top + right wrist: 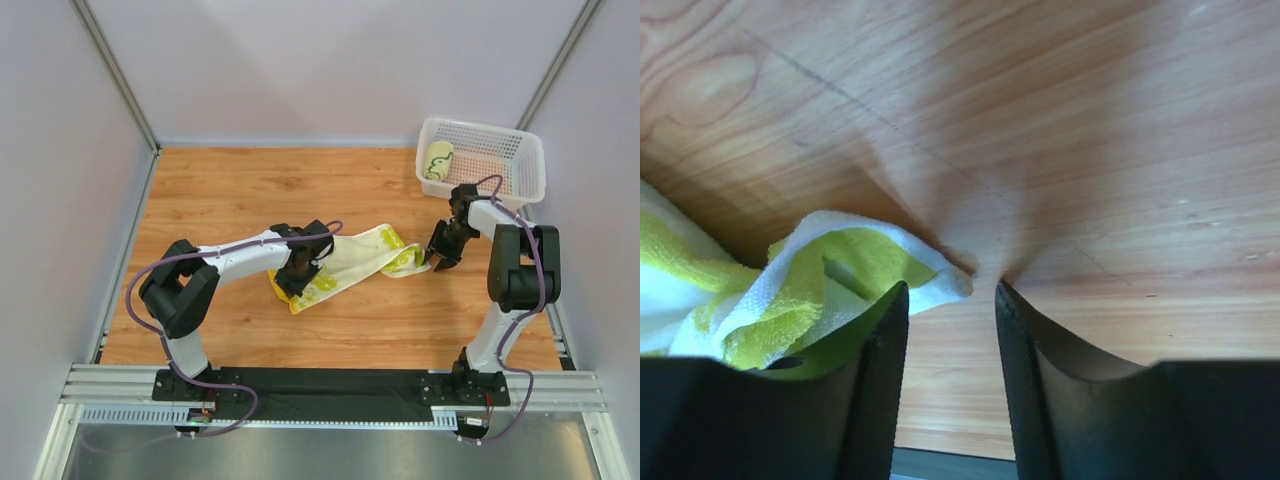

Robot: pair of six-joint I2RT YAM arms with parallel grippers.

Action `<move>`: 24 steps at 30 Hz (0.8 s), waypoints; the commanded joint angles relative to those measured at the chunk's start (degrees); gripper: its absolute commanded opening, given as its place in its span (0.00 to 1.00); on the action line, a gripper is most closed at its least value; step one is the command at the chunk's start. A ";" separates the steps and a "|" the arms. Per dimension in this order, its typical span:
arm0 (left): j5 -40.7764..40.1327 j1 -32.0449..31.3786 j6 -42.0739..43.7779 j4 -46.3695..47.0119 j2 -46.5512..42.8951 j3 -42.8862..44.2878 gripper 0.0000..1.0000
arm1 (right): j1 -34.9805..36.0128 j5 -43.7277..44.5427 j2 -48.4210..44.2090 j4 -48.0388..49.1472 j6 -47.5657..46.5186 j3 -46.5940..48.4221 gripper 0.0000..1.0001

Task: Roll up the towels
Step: Flatten the towel

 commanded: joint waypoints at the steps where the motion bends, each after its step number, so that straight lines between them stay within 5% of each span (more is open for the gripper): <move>1: 0.27 0.47 -0.72 -1.29 -0.11 1.95 0.00 | 1.75 -1.21 0.40 4.67 0.99 -2.83 0.38; 5: 0.71 1.08 -0.55 -2.00 -0.81 2.65 0.00 | 2.28 -2.61 0.05 5.47 1.08 -3.28 0.00; 14: 3.70 8.55 2.70 -9.02 -5.38 13.98 0.00 | 1.14 -0.25 -1.79 -1.81 -0.41 13.75 0.00; 20: 6.07 16.02 5.25 -17.18 -4.95 31.26 0.00 | 0.52 -1.64 -2.76 -9.11 0.90 31.94 0.00; 24: 8.88 20.33 5.69 -20.27 -5.73 38.58 0.00 | 0.52 -1.21 -7.59 -10.09 2.22 33.03 0.00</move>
